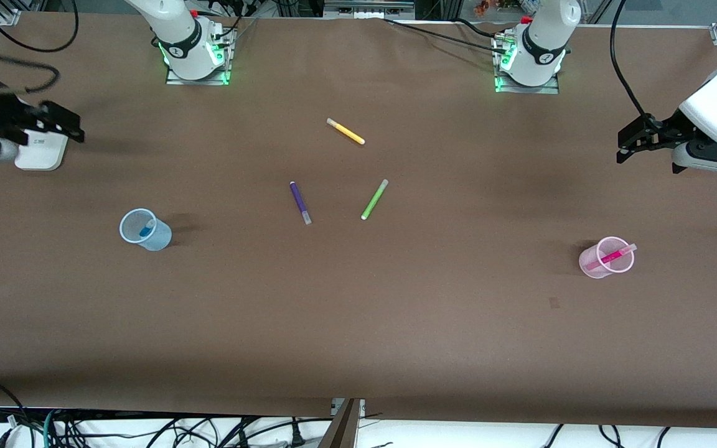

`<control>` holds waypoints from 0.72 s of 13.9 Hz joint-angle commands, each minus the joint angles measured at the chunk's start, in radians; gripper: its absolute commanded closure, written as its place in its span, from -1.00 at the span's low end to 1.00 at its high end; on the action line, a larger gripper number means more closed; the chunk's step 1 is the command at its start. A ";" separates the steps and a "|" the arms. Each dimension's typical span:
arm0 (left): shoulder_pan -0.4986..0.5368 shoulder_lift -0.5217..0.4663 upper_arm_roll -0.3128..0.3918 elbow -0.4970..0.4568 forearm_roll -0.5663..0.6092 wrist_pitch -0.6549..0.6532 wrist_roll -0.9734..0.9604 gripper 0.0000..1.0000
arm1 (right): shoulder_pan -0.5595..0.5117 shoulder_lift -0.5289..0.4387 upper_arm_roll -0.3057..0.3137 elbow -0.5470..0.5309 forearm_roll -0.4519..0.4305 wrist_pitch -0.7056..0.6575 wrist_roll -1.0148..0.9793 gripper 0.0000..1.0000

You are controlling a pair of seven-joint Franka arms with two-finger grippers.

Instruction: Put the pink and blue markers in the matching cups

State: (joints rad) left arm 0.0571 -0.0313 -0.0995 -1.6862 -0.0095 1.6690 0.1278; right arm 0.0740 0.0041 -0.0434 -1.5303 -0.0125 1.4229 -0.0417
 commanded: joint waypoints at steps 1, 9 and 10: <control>0.021 0.004 -0.002 0.006 -0.036 0.001 0.003 -1.00 | 0.001 -0.029 0.008 -0.045 -0.020 0.004 -0.006 -1.00; -0.023 -0.006 0.044 0.013 -0.066 -0.015 -0.004 -1.00 | -0.006 0.014 0.005 0.022 -0.009 -0.056 0.003 -1.00; -0.028 -0.007 0.050 0.013 -0.066 -0.017 -0.004 -1.00 | -0.007 0.014 0.005 0.022 -0.009 -0.056 0.002 -1.00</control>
State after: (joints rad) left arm 0.0516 -0.0301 -0.0775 -1.6842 -0.0534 1.6695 0.1258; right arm 0.0741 -0.0015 -0.0408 -1.5481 -0.0135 1.3971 -0.0420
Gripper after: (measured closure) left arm 0.000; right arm 0.000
